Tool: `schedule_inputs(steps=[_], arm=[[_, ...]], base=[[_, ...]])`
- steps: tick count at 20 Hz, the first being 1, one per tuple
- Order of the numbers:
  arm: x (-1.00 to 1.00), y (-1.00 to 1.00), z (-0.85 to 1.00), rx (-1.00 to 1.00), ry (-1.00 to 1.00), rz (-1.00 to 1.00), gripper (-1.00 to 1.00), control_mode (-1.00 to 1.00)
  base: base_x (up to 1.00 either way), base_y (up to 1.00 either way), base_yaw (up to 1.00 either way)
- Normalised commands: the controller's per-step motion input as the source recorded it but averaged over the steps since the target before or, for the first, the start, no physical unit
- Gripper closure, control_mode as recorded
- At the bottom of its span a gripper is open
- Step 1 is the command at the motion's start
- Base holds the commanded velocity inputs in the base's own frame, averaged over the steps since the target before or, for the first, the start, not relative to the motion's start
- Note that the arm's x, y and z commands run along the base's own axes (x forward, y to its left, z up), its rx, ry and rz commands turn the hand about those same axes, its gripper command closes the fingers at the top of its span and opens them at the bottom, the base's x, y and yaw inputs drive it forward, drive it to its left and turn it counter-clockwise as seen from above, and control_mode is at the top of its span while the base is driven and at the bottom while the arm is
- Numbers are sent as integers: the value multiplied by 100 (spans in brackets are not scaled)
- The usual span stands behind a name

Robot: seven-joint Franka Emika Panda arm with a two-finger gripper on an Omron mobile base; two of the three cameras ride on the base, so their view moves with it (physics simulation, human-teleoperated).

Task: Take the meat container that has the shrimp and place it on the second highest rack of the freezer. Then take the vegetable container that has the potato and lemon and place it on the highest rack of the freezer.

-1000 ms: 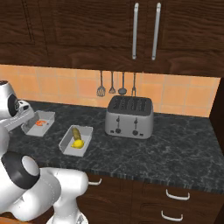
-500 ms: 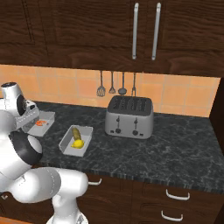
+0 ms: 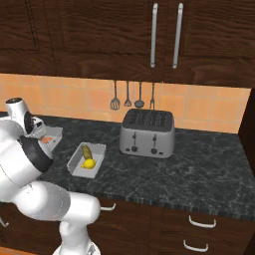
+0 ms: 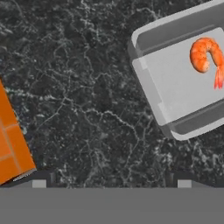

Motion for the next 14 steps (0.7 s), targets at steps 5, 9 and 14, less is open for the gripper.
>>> schedule_inputs(steps=[5,9,14], arm=[[22,10,-14,0,0,0,-100,-100],[20,12,-8,0,0,0,-100,-100],[53,1,-1,0,0,0,-100,-100]], base=[[0,0,0],[0,0,0],[0,0,0]])
